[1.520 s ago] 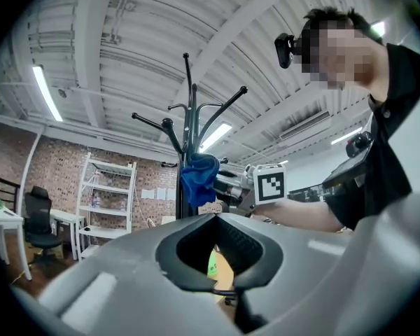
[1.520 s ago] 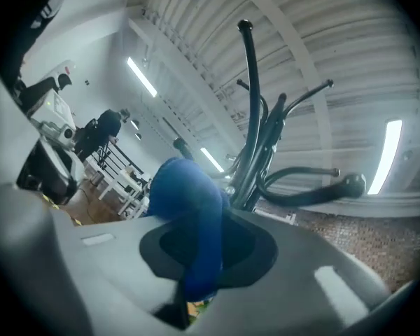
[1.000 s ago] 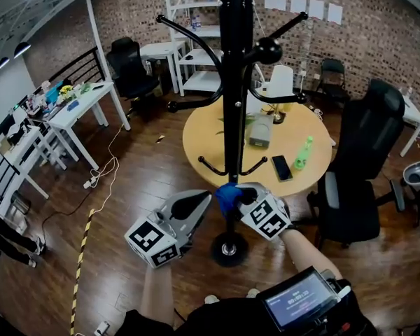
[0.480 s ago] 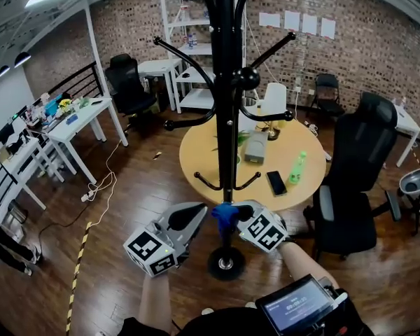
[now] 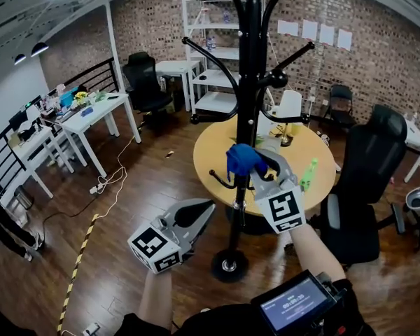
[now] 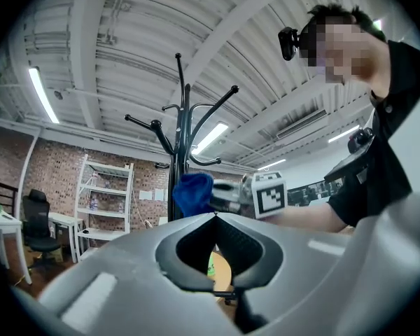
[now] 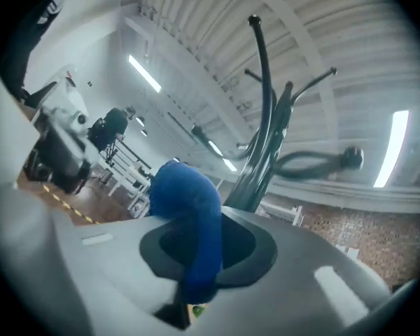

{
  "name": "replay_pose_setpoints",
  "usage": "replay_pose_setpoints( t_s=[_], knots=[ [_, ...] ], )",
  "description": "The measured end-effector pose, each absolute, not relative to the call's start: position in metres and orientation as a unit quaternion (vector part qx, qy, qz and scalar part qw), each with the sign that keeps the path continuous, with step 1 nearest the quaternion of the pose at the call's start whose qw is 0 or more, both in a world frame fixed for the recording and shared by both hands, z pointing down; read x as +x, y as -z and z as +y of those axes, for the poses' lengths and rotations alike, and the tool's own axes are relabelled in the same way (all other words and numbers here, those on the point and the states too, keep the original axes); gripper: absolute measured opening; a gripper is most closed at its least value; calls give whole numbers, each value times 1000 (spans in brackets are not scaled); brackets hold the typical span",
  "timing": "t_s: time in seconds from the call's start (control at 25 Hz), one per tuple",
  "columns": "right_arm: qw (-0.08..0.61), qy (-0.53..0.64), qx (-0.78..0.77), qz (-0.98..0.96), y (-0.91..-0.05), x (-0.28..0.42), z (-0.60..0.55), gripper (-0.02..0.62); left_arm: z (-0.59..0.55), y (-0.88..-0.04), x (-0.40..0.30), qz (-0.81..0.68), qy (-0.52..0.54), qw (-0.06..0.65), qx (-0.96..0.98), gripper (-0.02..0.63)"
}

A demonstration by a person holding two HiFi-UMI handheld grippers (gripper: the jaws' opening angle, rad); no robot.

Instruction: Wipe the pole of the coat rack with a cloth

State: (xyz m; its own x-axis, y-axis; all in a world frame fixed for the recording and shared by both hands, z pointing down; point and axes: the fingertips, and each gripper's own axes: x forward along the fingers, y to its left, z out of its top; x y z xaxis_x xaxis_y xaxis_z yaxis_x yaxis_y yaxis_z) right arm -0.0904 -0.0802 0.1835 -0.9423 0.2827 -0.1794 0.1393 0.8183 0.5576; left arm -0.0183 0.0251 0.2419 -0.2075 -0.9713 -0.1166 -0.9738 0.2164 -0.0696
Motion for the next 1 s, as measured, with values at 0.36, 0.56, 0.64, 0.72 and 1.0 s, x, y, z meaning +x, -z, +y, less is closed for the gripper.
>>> replay_pose_setpoints(
  t_s=[0.36, 0.56, 0.64, 0.72, 1.0],
  knots=[
    [296, -216, 113, 923, -29, -42, -76, 44, 47, -222, -20, 791, -6, 99, -604, 0],
    [386, -248, 150, 876, 21, 30, -34, 44, 51, -210, -19, 792, 0, 114, -600, 0],
    [396, -257, 149, 869, 26, 38, -30, 44, 50, -208, -19, 791, 1, 115, -600, 0],
    [390, -255, 143, 873, 24, 30, -36, 44, 50, -208, -19, 791, 2, 115, -601, 0],
    [234, -242, 96, 937, -52, -75, -83, 44, 52, -218, -19, 793, -1, 101, -600, 0]
  ],
)
